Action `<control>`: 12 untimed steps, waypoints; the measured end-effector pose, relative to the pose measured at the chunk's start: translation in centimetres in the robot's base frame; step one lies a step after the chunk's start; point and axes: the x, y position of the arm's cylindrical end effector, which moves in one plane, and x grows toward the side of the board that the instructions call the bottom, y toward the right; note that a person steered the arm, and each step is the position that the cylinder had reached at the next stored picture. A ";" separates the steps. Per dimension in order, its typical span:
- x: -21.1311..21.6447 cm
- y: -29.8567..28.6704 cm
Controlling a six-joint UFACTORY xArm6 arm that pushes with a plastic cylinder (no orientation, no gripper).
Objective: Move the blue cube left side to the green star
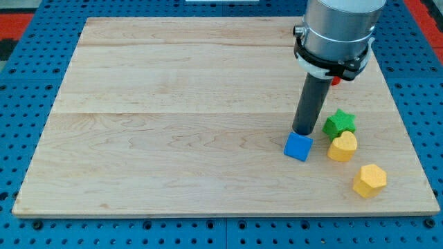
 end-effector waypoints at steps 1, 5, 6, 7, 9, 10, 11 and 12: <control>0.5 -2.6; -6.7 -3.2; -9.8 0.4; -9.4 6.4; -10.2 17.1; -18.2 20.3; -26.6 19.1; -28.3 17.0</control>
